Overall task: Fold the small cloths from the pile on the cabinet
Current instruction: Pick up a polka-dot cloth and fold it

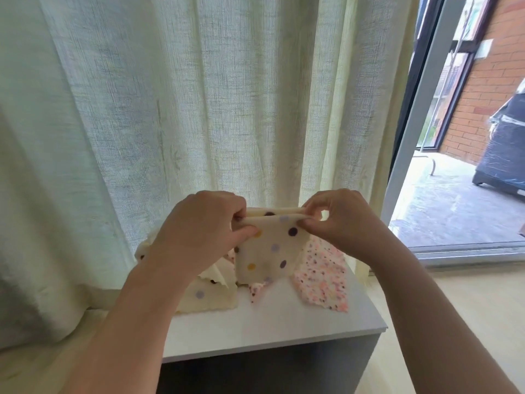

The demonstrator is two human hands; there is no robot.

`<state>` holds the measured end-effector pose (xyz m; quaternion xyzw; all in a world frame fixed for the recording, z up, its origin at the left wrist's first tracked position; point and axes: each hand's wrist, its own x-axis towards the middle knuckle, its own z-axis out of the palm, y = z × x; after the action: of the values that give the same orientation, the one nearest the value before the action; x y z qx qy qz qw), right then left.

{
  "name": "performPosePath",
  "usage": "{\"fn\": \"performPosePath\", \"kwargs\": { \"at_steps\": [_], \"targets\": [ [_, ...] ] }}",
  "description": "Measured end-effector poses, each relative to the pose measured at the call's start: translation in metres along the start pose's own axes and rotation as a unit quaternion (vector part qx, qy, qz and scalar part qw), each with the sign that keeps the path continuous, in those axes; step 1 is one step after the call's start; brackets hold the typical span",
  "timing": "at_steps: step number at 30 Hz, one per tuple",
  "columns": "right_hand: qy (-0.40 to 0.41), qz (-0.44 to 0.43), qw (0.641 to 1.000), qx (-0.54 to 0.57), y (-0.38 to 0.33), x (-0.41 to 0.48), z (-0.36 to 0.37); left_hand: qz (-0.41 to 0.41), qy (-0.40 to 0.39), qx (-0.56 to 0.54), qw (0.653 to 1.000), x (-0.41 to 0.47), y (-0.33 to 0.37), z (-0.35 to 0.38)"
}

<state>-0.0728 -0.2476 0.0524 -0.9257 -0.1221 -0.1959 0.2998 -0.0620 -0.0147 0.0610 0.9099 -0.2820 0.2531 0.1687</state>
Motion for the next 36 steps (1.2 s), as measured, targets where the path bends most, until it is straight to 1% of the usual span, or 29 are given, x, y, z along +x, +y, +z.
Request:
{"fn": "performPosePath", "kwargs": {
  "at_steps": [6,9,12,15,18,20,21,23,24,25,27,29,30,31,33,34,35,36],
  "targets": [
    [-0.008,0.025,1.0,-0.012,-0.003,0.007,-0.002,0.006,0.0,0.017,1.0,0.004,-0.006,0.009],
    [-0.027,0.017,0.999,-0.038,0.008,0.02,0.002,0.054,-0.055,-0.009,0.997,0.015,-0.021,0.022],
    [-0.038,0.005,0.999,-0.017,0.031,0.038,0.006,0.103,-0.111,-0.047,0.987,0.033,-0.035,0.037],
    [-0.044,-0.01,0.999,0.012,0.053,0.064,0.01,0.117,-0.159,-0.009,0.98,0.058,-0.054,0.052],
    [-0.074,-0.011,0.996,0.038,0.067,0.091,0.013,0.116,-0.184,0.065,0.974,0.086,-0.068,0.06],
    [-0.09,0.0,0.994,0.055,0.069,0.107,0.013,0.096,-0.198,0.072,0.973,0.101,-0.074,0.058],
    [-0.092,0.009,0.993,0.067,0.068,0.114,0.01,0.078,-0.198,0.041,0.976,0.108,-0.075,0.056],
    [-0.091,0.042,0.989,0.109,0.063,0.129,-0.002,0.016,-0.174,-0.066,0.982,0.121,-0.074,0.045],
    [-0.09,0.063,0.985,0.134,0.058,0.138,-0.011,-0.03,-0.161,-0.12,0.979,0.128,-0.073,0.038],
    [-0.091,0.084,0.978,0.166,0.054,0.148,-0.02,-0.081,-0.156,-0.175,0.969,0.136,-0.07,0.028],
    [-0.095,0.12,0.953,0.263,0.042,0.167,-0.043,-0.169,-0.159,-0.299,0.926,0.157,-0.063,0.007],
    [-0.092,0.152,0.913,0.367,0.026,0.184,-0.071,-0.229,-0.168,-0.407,0.868,0.181,-0.052,-0.021],
    [-0.088,0.174,0.887,0.418,0.016,0.192,-0.085,-0.249,-0.176,-0.445,0.842,0.194,-0.044,-0.038],
    [-0.08,0.204,0.855,0.47,0.006,0.201,-0.102,-0.268,-0.184,-0.478,0.816,0.208,-0.034,-0.055],
    [-0.068,0.265,0.772,0.574,-0.017,0.218,-0.14,-0.318,-0.184,-0.536,0.76,0.233,-0.013,-0.089],
    [-0.086,0.29,0.729,0.615,-0.029,0.226,-0.158,-0.344,-0.173,-0.559,0.735,0.245,-0.002,-0.104],
    [-0.118,0.312,0.693,0.638,-0.041,0.232,-0.175,-0.366,-0.156,-0.568,0.721,0.257,0.009,-0.12],
    [-0.146,0.341,0.668,0.645,-0.053,0.234,-0.189,-0.387,-0.135,-0.559,0.721,0.268,0.021,-0.134]
  ]
}}
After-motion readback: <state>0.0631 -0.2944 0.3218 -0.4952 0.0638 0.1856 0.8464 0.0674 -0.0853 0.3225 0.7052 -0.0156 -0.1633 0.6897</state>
